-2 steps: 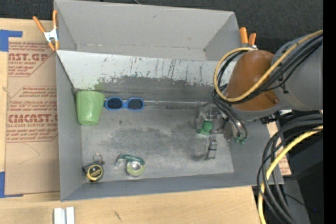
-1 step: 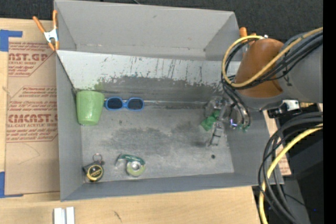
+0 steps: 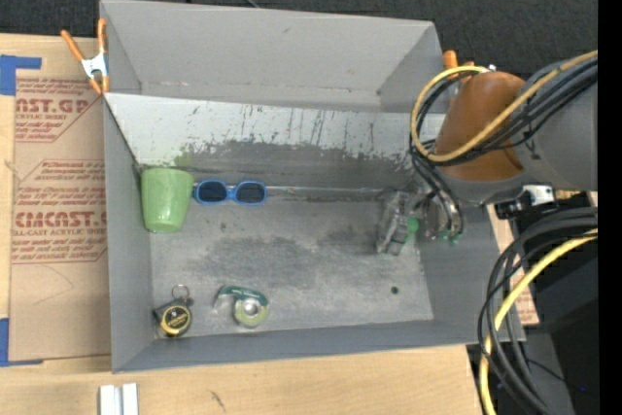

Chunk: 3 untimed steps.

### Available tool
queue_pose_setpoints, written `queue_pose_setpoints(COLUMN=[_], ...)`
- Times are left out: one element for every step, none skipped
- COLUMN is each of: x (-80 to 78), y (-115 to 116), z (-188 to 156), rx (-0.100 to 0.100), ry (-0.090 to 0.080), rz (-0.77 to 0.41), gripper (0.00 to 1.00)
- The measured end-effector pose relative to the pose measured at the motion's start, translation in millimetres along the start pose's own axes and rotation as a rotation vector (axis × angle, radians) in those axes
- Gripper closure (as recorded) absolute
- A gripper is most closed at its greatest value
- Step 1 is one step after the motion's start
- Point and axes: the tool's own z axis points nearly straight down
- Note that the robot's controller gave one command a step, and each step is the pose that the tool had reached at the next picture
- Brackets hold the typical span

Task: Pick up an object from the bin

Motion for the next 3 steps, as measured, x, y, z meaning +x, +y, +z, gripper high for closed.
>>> queue_pose_setpoints(x=[0.0, -1.5, 33.9], y=[0, -16, -31], z=[0, 12, 12], rx=[0.000, 0.000, 0.000], ry=[0.000, 0.002, 0.004], rz=[0.000, 0.028, -0.236], gripper=[0.00, 0.00, 0.00])
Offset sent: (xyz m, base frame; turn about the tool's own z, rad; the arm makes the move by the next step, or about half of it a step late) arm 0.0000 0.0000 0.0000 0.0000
